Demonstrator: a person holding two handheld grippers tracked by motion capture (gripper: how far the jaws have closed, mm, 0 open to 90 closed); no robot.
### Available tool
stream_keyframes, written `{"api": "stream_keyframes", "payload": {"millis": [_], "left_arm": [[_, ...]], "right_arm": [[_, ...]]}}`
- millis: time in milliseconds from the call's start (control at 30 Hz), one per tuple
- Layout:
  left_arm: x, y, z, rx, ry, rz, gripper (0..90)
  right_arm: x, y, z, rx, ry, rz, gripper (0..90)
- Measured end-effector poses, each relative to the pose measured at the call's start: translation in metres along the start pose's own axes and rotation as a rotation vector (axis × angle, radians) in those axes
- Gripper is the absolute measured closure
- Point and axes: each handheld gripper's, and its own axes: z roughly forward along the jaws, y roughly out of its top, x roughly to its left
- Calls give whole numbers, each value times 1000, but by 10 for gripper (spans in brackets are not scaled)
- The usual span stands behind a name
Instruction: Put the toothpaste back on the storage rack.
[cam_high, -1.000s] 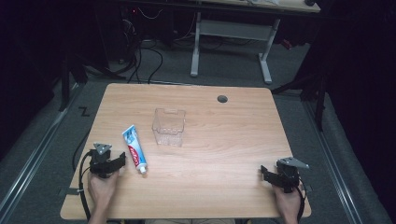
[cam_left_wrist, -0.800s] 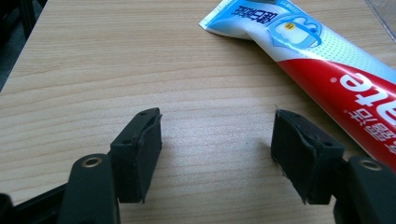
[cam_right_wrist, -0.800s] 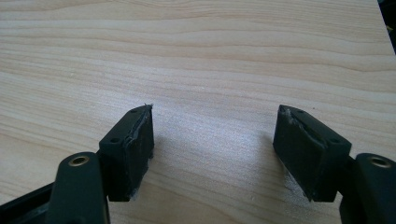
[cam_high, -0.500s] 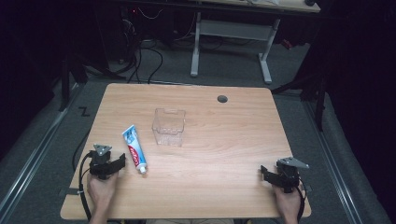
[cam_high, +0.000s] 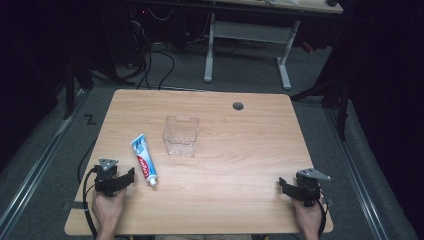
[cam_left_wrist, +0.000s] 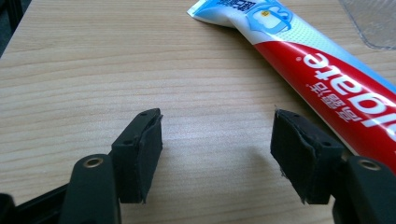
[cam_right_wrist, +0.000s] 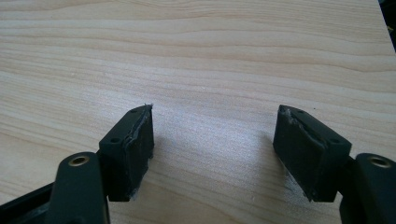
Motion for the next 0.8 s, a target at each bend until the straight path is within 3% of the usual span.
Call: {"api": "stream_keyframes", "payload": {"millis": [200,500,633,800], "left_arm": [[-3,0,-9,-14,-18,-17,358],[-12,7,-16,-18,-48,7,360],[-18,11,-20,-20,-38,33,356],[-21,16,-25,-28,-46,34,349]], "right_arm": [[0,0,0,0,0,0,291],[0,0,0,0,0,1,291],[0,0,0,0,0,-1,290],[0,0,0,0,1,-1,290]]}}
